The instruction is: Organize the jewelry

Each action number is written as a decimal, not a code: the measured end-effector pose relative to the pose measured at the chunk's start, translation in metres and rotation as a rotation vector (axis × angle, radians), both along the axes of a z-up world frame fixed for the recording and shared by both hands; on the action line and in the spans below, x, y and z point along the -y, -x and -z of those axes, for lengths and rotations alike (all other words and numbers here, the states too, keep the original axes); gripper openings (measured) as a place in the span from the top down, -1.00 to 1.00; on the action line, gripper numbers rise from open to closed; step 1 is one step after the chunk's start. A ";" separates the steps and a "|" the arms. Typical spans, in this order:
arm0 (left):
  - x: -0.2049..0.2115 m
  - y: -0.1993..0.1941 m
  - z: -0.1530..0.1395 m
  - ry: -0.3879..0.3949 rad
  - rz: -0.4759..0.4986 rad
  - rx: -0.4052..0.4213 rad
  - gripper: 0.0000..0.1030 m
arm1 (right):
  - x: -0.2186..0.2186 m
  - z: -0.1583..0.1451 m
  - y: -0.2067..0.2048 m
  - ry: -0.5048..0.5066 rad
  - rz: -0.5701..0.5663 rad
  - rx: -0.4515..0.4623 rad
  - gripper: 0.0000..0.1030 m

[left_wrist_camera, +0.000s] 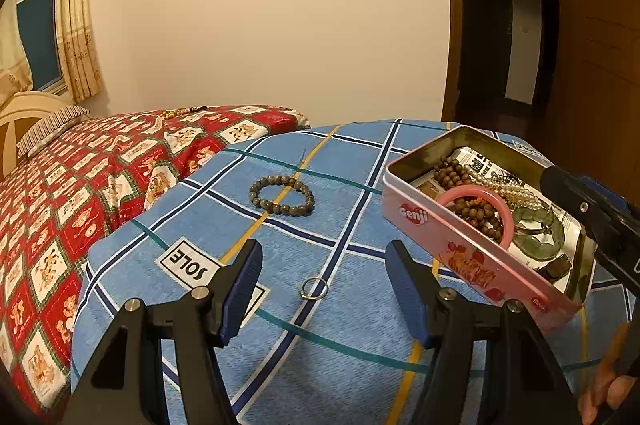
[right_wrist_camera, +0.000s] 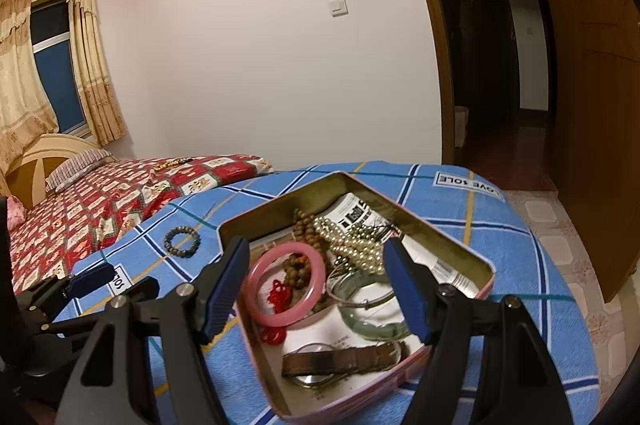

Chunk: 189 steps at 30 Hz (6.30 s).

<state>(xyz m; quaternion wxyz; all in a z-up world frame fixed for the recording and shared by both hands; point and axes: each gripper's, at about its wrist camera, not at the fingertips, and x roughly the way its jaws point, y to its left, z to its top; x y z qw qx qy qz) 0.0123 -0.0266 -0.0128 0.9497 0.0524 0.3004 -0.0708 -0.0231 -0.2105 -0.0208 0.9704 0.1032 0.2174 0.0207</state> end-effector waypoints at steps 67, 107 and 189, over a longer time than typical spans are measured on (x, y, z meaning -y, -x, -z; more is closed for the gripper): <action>-0.143 -0.041 0.024 0.261 -0.360 -0.155 -0.25 | -0.150 0.040 -0.066 0.170 -0.473 -0.326 0.53; -0.047 -0.150 0.038 0.344 -0.034 -0.292 0.75 | -0.083 -0.003 -0.044 0.081 -0.235 -0.040 0.53; 0.005 -0.043 -0.023 0.062 0.077 0.005 -0.47 | 0.032 -0.019 -0.021 0.044 0.125 -0.008 -1.00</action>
